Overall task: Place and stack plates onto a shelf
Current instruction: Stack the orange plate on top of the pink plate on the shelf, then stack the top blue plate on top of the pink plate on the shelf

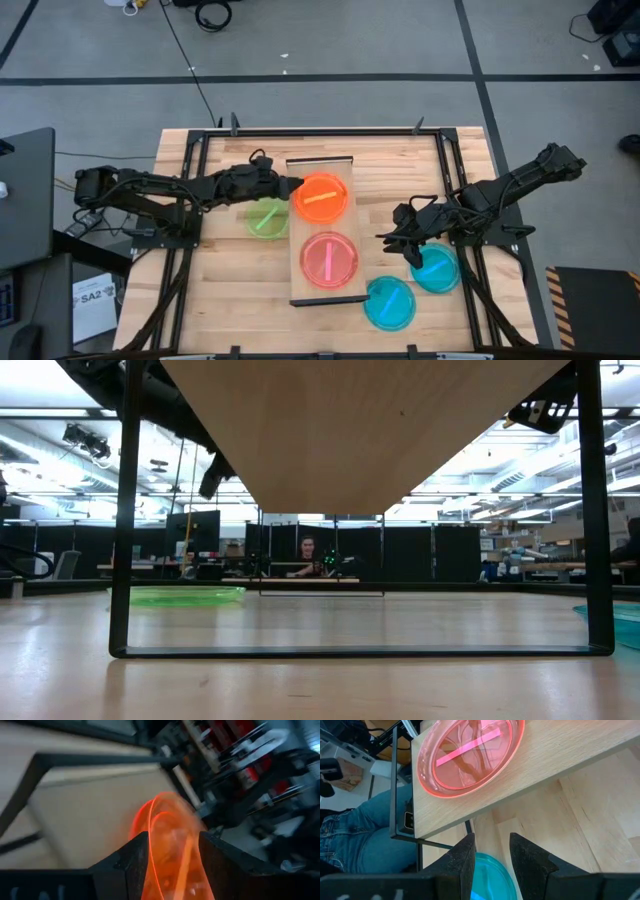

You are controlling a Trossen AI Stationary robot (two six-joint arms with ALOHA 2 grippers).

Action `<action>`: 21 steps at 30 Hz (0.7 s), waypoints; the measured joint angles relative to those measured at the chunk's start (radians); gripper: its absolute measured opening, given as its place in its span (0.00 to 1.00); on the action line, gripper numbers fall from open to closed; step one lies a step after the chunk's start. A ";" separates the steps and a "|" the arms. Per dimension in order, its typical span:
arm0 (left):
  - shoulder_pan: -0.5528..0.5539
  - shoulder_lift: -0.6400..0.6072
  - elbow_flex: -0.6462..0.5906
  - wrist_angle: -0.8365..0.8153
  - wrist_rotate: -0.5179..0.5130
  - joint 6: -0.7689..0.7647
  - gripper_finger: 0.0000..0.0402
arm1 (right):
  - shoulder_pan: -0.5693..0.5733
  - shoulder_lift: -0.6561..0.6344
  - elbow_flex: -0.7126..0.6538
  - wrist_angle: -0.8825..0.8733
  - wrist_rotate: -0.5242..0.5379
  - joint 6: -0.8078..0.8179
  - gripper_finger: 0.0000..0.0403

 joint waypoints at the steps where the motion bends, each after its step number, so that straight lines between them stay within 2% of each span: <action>1: 0.000 0.000 0.000 0.026 0.000 0.007 0.45 | 0.000 0.000 0.000 0.000 0.000 0.000 0.32; 7: 0.000 0.000 0.001 0.146 0.001 0.012 0.45 | 0.000 0.000 0.000 0.000 0.000 0.000 0.32; 17: 0.000 0.000 0.001 0.108 0.002 0.018 0.45 | 0.000 0.000 0.000 0.000 0.000 0.000 0.32; 21: 0.000 -0.008 0.000 0.123 0.019 0.114 0.45 | 0.000 0.000 0.000 -0.001 -0.001 0.000 0.32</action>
